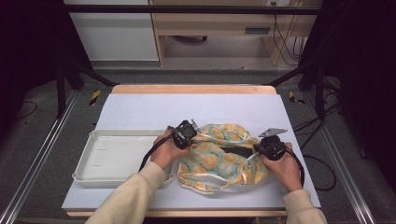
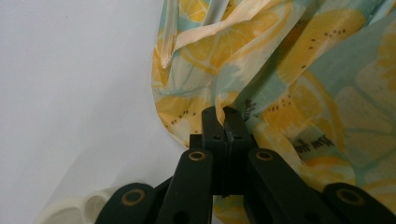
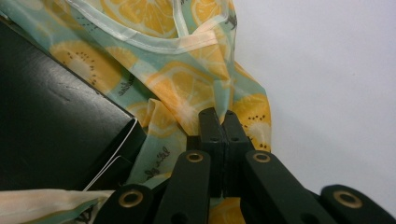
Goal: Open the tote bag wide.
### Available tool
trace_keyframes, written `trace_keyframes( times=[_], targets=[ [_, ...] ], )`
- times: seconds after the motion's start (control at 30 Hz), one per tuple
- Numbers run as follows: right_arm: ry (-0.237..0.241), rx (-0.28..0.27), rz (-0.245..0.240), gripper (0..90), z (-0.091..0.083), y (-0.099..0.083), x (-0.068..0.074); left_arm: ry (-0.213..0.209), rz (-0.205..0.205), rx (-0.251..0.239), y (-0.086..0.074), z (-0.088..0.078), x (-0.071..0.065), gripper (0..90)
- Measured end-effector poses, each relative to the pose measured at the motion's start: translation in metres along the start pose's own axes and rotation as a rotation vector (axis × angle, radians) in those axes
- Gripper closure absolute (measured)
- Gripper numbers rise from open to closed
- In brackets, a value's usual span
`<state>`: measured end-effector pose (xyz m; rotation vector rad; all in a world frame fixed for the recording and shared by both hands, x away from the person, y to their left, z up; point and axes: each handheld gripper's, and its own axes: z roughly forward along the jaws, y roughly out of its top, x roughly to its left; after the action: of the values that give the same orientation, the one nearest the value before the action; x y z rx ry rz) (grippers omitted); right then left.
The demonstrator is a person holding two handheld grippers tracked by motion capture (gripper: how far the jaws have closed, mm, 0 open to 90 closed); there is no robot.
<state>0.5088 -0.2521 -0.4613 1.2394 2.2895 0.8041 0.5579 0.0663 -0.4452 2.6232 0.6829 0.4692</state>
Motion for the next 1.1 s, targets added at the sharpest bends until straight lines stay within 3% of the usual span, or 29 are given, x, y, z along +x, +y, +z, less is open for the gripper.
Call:
trace_keyframes(
  times=[0.43, 0.53, 0.7, 0.83, 0.97, 1.1],
  targets=[
    [0.019, 0.004, 0.008, 89.6, 0.001, -0.004, 0.0, -0.012, -0.014, 0.011, -0.003, 0.005, 0.001, 90.0],
    [0.01, 0.0, 0.015, 84.0, -0.001, -0.005, -0.002, -0.004, -0.016, -0.006, -0.004, 0.001, 0.001, 89.1],
    [-0.056, -0.086, 0.059, 53.6, -0.018, -0.006, -0.006, 0.026, -0.067, -0.139, -0.012, -0.023, 0.002, 74.3],
    [-0.087, -0.155, 0.087, 36.4, -0.039, -0.005, -0.006, 0.048, -0.126, -0.251, -0.023, -0.047, 0.003, 55.9],
    [-0.094, -0.225, 0.105, 29.6, -0.065, 0.002, 0.001, 0.025, -0.172, -0.356, -0.032, -0.069, 0.003, 48.0],
    [-0.08, -0.271, 0.087, 29.1, -0.085, 0.013, 0.021, 0.002, -0.187, -0.414, -0.039, -0.083, -0.001, 45.9]
  ],
)
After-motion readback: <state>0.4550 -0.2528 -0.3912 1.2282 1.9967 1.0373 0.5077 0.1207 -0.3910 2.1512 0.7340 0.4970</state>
